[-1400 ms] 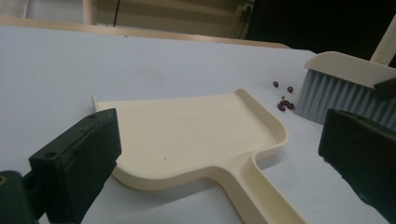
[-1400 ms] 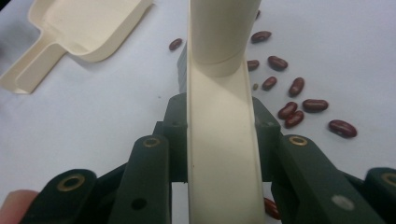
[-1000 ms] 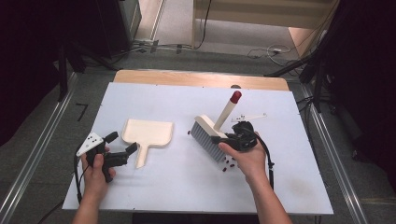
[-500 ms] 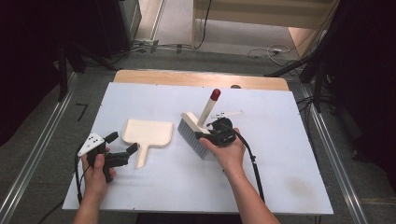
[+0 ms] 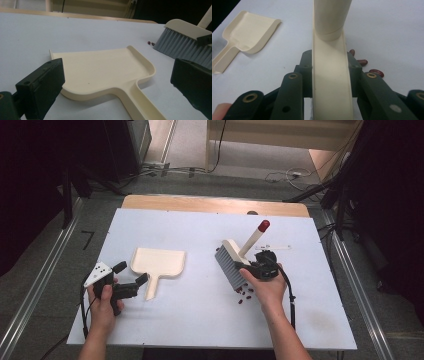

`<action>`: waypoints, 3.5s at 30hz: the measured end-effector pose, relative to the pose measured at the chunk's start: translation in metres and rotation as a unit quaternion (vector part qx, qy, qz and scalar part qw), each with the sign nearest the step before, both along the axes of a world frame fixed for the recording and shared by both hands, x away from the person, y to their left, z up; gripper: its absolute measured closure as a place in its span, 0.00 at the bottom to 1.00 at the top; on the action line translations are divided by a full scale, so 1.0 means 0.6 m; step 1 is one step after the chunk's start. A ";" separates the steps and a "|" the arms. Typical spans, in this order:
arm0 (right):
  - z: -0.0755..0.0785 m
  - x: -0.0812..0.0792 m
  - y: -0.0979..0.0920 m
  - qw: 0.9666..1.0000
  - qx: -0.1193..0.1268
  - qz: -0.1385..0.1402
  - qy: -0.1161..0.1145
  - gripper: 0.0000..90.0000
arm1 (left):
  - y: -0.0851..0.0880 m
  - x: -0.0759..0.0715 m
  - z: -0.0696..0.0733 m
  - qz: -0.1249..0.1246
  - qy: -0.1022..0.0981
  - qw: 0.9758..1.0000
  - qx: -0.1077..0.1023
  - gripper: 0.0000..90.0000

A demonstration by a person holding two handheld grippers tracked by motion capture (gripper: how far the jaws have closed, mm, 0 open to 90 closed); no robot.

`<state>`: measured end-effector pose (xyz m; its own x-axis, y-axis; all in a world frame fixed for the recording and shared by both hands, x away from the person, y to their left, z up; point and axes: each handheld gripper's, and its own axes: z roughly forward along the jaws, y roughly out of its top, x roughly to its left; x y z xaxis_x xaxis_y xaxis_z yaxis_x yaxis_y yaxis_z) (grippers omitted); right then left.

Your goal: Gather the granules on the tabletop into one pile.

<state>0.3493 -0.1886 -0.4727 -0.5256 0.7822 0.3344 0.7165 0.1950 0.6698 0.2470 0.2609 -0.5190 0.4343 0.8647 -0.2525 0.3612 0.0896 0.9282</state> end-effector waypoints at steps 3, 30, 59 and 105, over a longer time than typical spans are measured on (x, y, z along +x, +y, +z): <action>0.009 -0.006 -0.003 1.000 0.001 0.009 -0.007 0.72 | 0.001 0.001 0.000 0.002 0.000 1.000 -0.004 0.00; 0.028 0.068 0.007 0.963 -0.204 0.090 -0.148 0.72 | -0.005 -0.004 0.001 -0.015 -0.008 1.000 0.015 0.00; 0.042 0.081 0.041 0.938 -0.216 0.169 -0.212 0.72 | -0.009 -0.005 0.000 -0.026 -0.005 0.999 0.019 0.00; 0.016 -0.014 0.095 0.997 -0.033 0.065 -0.026 0.72 | -0.010 -0.006 0.000 -0.030 -0.003 0.999 0.022 0.00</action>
<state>0.3411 -0.1315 -0.4634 -0.6394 0.7254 0.2547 0.6473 0.3292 0.6874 0.2436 0.2552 -0.5189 0.4868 0.8472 -0.2128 0.3594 0.0278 0.9328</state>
